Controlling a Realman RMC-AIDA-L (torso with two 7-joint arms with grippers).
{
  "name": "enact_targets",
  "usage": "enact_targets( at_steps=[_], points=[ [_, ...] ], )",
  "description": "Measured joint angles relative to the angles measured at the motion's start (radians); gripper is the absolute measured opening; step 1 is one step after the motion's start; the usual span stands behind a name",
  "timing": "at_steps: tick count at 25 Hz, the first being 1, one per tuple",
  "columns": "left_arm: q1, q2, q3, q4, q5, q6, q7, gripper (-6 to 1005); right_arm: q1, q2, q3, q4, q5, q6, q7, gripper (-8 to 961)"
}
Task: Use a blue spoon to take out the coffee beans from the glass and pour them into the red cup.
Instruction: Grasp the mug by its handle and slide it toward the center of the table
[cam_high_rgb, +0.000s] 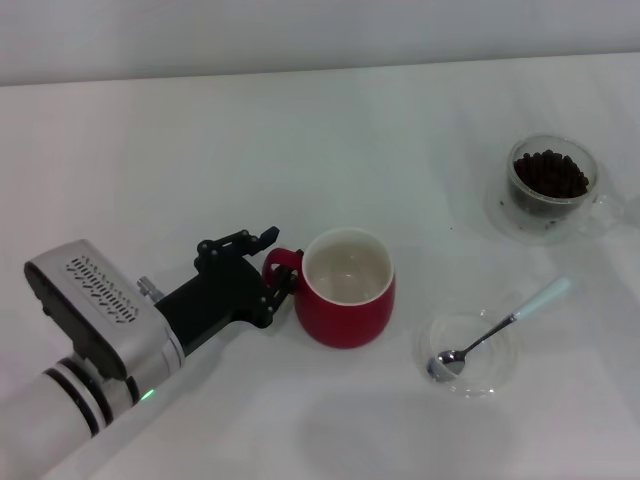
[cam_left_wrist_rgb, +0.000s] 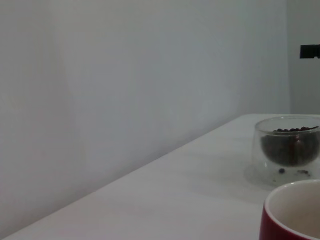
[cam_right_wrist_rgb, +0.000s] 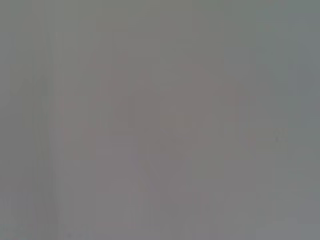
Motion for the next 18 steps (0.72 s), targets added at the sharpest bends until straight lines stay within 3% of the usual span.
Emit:
enact_targets(
  at_steps=[18],
  points=[
    [-0.03,0.0,0.0,0.006,0.043,-0.025,0.013,363,0.002,0.0,0.0,-0.001,0.0,0.006,0.0,868]
  ],
)
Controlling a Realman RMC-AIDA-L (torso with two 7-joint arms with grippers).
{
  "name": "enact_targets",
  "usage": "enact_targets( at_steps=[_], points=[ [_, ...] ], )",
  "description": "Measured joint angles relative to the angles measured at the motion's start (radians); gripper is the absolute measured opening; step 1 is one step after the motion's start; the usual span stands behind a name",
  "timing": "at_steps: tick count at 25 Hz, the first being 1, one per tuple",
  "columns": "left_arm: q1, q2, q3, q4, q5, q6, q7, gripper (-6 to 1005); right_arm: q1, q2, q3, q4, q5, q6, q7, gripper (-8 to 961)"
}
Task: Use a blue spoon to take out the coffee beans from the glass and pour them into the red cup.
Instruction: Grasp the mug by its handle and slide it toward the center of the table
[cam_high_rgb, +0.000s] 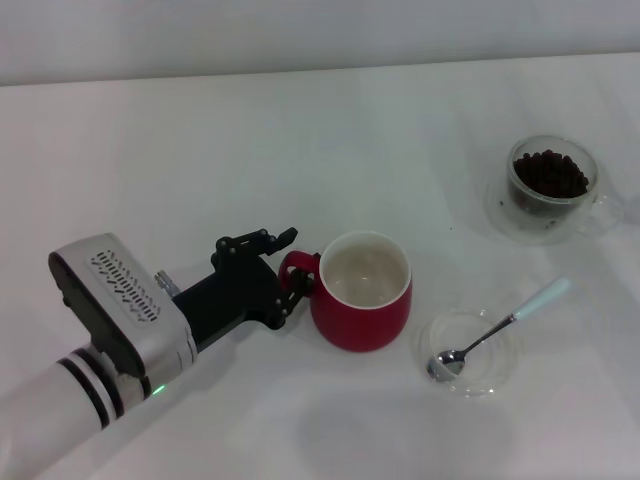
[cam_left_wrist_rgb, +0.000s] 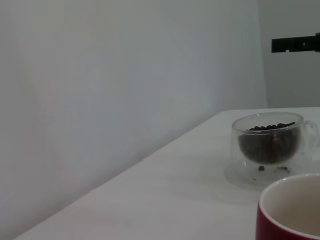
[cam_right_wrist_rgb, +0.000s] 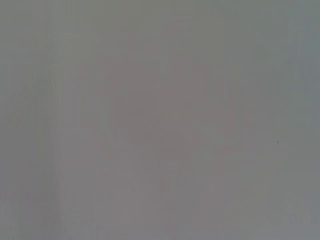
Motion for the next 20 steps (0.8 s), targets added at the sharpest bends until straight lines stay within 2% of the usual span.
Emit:
enact_targets(
  at_steps=[8,20],
  points=[
    [0.052,0.0,-0.009,0.005,-0.001,0.045,0.113,367,0.0,0.0,0.0,0.0,0.0,0.001,0.0,868],
    [0.083,0.0,-0.01,-0.006,-0.006,0.049,0.12,374,0.0,0.0,0.0,0.0,0.0,0.009,0.002,868]
  ],
)
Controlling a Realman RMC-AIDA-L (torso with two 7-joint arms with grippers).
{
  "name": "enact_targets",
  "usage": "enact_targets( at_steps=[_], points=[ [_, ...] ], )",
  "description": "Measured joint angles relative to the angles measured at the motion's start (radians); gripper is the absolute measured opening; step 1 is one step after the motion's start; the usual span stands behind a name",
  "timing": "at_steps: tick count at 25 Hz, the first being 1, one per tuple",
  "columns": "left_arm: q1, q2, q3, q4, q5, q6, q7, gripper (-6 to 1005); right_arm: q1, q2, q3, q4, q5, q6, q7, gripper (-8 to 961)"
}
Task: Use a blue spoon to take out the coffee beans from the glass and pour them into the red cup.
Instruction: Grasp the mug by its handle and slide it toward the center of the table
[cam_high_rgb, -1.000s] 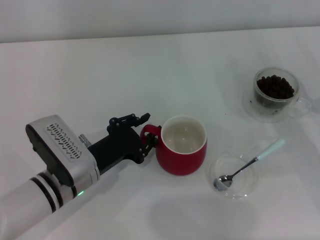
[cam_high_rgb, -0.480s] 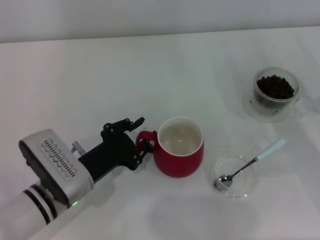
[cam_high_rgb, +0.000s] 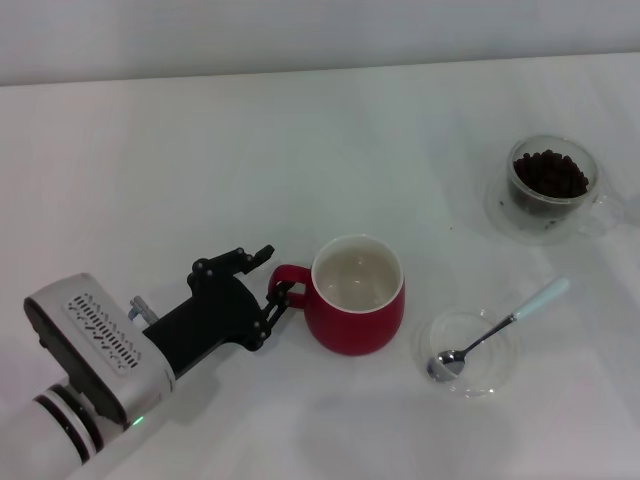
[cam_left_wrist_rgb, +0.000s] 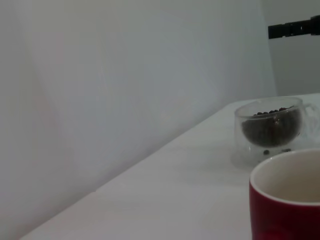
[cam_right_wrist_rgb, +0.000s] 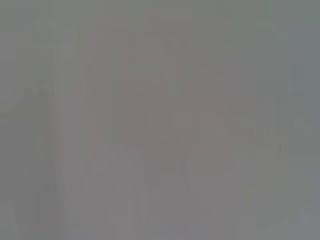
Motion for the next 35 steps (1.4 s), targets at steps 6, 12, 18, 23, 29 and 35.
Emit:
enact_targets(
  at_steps=[6,12,18,23,29,35],
  points=[
    [0.01,0.002,0.001,-0.001,0.004,0.0,0.001,380,-0.001,0.0,0.0,0.0,-0.001,0.001,0.001,867],
    [0.023,0.004,0.001,-0.001,0.005,0.013,0.002,383,-0.003,0.0,0.0,0.0,-0.002,0.006,0.002,867],
    [0.058,0.005,0.001,-0.01,0.006,0.075,0.036,401,-0.003,0.0,0.0,0.0,-0.001,0.006,-0.001,867],
    [0.088,0.006,0.001,-0.013,0.006,0.118,0.043,419,-0.002,0.0,0.0,0.0,-0.001,0.006,-0.001,867],
    [0.126,0.008,0.001,-0.021,0.006,0.168,0.043,423,-0.007,0.0,0.0,0.0,-0.001,0.006,0.0,867],
    [0.155,0.006,0.001,-0.027,-0.003,0.207,0.041,423,-0.011,0.0,0.0,0.0,0.0,0.006,0.003,867]
  ],
)
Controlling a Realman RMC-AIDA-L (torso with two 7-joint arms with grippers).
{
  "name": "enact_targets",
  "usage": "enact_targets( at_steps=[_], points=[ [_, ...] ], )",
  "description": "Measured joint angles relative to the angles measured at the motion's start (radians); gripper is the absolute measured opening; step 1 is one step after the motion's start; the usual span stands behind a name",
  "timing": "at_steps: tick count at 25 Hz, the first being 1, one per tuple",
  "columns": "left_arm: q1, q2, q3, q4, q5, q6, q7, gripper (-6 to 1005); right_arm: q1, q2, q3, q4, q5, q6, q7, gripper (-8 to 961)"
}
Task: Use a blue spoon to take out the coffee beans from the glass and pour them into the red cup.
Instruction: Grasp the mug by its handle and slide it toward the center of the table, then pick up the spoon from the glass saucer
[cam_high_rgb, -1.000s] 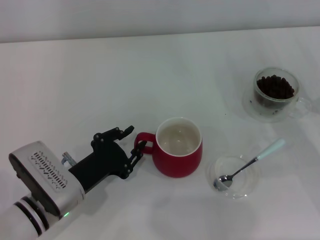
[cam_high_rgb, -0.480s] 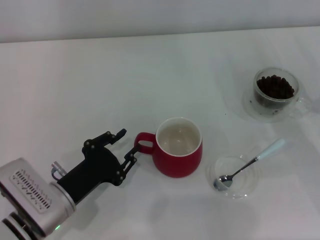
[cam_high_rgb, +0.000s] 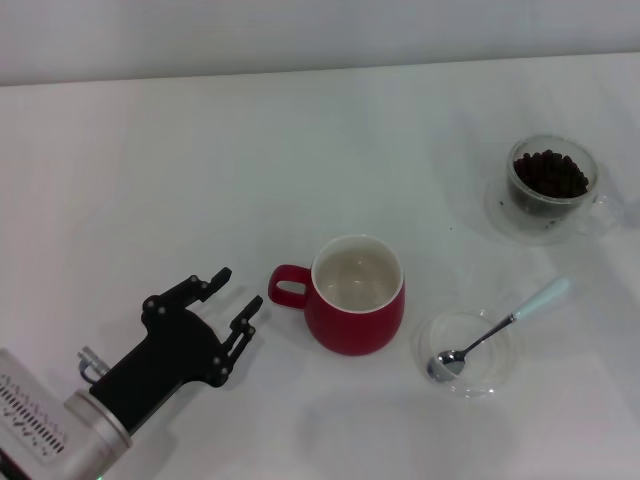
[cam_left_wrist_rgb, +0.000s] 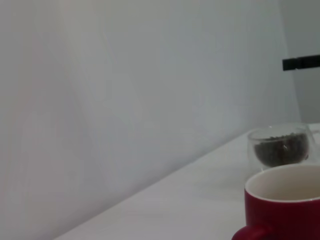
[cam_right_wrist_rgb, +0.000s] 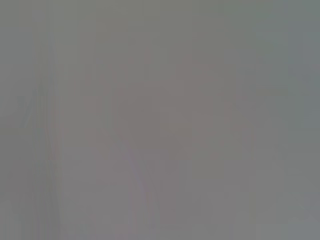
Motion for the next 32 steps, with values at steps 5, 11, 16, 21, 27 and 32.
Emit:
enact_targets(
  at_steps=[5,11,16,21,27,32],
  points=[
    [0.03,0.001,-0.006,-0.009,-0.012,0.045,-0.002,423,-0.007,0.0,0.0,0.0,0.0,0.001,0.002,866],
    [0.071,0.001,-0.015,-0.024,-0.077,0.111,-0.006,423,-0.009,-0.001,0.008,0.0,0.0,0.008,0.002,866],
    [0.102,0.001,-0.015,-0.025,-0.159,0.145,-0.006,423,-0.009,-0.002,0.024,0.004,0.0,0.009,0.004,866],
    [0.11,0.0,-0.015,-0.026,-0.234,0.166,-0.006,422,-0.01,-0.002,0.025,0.006,0.0,0.009,0.024,866],
    [0.08,0.002,-0.015,-0.033,-0.375,0.178,-0.006,422,-0.035,-0.004,0.025,-0.014,0.0,0.005,0.138,866],
    [0.038,0.003,-0.015,-0.07,-0.447,0.191,-0.006,422,-0.075,-0.007,0.035,-0.057,0.0,0.002,0.328,866]
  ],
)
